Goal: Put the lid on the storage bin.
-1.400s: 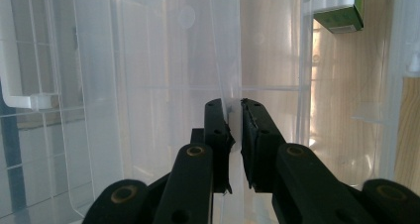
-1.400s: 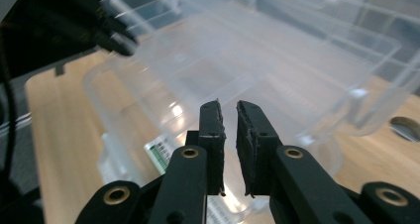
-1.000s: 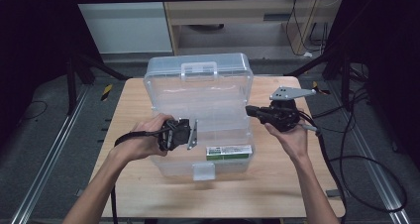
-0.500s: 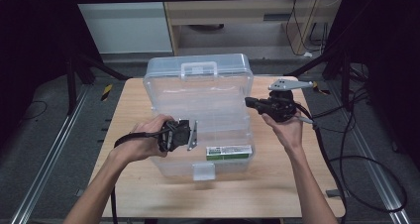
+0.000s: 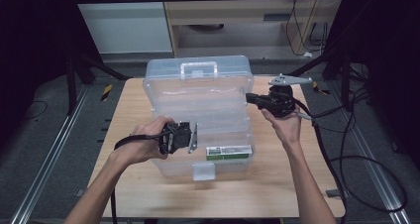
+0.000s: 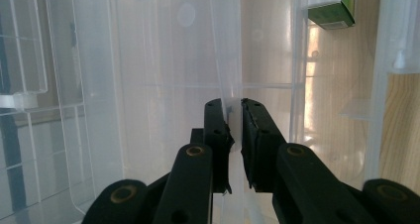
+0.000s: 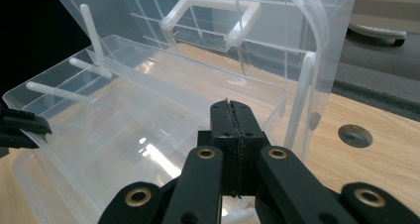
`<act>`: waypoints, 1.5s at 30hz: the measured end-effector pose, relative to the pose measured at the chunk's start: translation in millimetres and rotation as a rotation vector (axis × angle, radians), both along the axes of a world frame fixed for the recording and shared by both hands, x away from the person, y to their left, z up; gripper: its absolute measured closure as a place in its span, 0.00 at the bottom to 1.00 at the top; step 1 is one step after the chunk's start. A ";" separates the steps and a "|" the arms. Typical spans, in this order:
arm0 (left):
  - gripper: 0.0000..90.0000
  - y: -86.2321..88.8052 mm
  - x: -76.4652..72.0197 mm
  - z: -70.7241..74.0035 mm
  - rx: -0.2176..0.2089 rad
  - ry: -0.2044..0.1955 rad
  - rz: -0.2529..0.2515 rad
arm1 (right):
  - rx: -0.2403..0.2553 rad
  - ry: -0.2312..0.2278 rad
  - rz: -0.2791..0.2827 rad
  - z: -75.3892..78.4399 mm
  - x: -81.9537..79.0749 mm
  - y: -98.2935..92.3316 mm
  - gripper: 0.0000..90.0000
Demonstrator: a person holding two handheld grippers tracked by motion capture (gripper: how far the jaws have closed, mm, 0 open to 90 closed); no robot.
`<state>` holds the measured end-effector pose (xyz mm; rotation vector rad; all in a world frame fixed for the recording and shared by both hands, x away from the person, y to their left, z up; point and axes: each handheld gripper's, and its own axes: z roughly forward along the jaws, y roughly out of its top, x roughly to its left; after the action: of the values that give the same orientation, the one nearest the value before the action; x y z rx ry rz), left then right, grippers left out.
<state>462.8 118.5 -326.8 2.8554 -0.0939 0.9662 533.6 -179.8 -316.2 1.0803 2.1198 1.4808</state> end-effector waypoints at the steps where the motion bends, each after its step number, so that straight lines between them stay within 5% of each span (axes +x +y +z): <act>1: 0.90 -0.2 -0.2 0.4 0.009 0.001 -0.001 | -0.001 -0.001 -0.003 0.0 0.1 -0.3 1.00; 25: 0.89 -2.0 -8.8 -8.2 0.013 0.025 -0.011 | -0.002 -0.005 -0.018 -1.5 -5.1 -6.3 1.00; 45: 0.86 -0.8 -15.3 -14.7 -0.004 0.039 0.003 | -0.002 0.006 0.042 -13.4 -25.7 -10.5 1.00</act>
<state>447.5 117.8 -341.5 2.8698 -0.0840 0.9101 508.0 -190.3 -329.6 1.0468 2.1602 1.4962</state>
